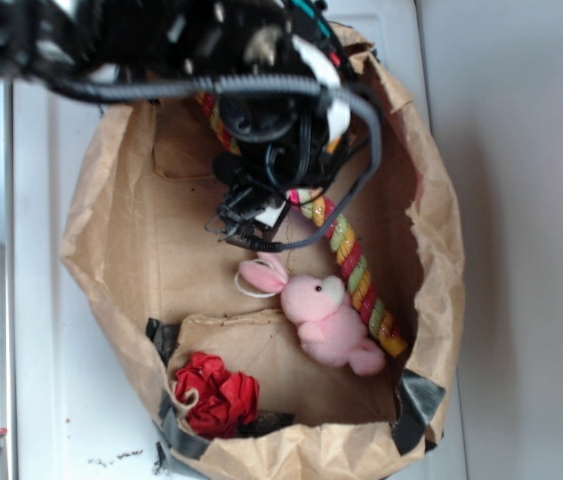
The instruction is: Grab the multicolored rope.
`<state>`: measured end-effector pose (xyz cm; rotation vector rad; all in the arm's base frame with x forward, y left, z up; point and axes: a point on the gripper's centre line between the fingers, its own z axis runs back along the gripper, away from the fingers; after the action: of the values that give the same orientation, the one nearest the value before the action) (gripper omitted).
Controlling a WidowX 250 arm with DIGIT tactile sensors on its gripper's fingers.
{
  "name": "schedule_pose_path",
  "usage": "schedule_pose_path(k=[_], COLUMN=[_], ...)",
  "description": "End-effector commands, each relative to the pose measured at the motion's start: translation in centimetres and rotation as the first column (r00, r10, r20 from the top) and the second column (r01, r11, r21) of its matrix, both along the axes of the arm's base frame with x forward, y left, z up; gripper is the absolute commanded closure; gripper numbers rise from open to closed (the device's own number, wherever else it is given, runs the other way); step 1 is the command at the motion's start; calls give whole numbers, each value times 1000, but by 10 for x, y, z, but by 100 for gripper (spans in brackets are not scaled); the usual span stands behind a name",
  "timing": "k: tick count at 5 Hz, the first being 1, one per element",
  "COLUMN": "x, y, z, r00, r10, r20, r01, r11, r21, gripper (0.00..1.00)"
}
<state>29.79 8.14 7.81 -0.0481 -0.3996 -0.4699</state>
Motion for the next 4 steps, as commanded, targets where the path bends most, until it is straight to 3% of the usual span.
schedule_pose_path(k=[1, 2, 3, 4], x=[-7, -21, -32, -36], y=[8, -8, -25, -38], z=[71, 83, 97, 104], r00=[995, 995, 983, 978], r10=[83, 45, 130, 176], r20=[54, 84, 126, 112], r01=[-79, -38, -119, -169], r11=[994, 996, 988, 983], r21=[-71, -85, -93, -68], gripper=[100, 100, 100, 100])
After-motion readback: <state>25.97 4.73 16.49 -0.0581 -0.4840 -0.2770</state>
